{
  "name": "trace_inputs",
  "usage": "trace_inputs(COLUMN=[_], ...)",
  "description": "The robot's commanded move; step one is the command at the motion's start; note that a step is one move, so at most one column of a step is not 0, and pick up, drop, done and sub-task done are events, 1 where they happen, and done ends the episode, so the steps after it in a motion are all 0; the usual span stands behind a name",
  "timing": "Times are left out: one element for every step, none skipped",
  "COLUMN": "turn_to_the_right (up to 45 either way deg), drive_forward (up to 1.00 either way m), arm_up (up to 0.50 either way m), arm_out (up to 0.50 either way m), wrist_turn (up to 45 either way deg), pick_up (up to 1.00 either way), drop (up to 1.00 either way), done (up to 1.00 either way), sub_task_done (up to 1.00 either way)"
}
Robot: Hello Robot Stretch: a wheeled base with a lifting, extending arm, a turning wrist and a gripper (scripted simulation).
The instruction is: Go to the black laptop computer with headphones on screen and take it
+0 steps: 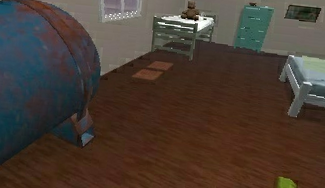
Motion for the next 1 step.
trace_inputs(turn_to_the_right=[0.0], drive_forward=[0.00], arm_up=[0.10], arm_out=[0.00], wrist_turn=[0.0], pick_up=[0.00], drop=[0.00], done=[0.00], sub_task_done=[0.00])
